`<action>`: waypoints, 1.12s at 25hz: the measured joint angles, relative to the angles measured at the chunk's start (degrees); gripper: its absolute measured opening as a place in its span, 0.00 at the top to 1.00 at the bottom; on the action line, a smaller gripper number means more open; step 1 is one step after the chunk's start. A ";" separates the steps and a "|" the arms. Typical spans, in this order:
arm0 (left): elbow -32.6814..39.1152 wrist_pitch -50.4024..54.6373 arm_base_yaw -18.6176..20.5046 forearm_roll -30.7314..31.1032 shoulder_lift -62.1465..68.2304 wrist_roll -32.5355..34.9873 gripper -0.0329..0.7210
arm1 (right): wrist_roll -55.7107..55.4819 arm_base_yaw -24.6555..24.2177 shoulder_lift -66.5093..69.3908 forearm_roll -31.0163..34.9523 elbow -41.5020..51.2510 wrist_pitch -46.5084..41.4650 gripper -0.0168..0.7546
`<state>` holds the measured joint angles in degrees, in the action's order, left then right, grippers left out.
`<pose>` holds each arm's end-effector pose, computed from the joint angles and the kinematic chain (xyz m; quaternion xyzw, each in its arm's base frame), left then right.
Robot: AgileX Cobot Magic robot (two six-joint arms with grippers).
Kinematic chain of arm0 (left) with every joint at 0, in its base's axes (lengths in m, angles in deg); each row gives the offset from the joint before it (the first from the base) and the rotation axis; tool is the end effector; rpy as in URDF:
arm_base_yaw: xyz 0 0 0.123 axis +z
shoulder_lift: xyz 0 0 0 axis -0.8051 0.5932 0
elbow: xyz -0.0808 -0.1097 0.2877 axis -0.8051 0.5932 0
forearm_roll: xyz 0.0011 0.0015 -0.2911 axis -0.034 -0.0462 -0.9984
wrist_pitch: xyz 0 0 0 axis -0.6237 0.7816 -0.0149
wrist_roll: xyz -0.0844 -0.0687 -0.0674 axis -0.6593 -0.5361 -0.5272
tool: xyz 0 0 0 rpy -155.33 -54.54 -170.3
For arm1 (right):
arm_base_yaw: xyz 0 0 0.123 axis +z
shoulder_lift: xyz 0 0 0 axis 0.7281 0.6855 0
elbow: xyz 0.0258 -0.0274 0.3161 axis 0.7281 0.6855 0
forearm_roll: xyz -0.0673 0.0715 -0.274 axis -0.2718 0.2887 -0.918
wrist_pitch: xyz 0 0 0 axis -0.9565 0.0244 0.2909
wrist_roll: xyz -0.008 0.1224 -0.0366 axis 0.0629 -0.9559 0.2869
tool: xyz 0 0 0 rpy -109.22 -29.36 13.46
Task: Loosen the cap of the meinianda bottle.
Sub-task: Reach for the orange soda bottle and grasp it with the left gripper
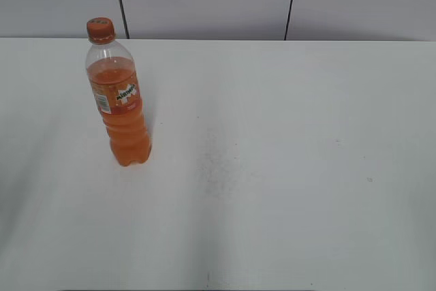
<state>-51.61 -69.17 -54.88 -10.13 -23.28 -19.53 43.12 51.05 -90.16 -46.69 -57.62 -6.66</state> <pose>0.1702 -0.0065 0.2497 0.0203 0.7327 -0.0105 0.6801 0.0253 0.0029 0.2781 -0.0445 0.8579 0.0166 0.5115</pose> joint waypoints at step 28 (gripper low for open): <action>-11.42 -54.19 14.03 61.49 61.65 -17.77 0.18 | 0.00 0.00 0.00 0.00 0.00 0.05 0.25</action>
<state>-63.03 -123.36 -40.86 51.35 38.37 -37.30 43.12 51.05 -90.16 -46.69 -57.62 -6.61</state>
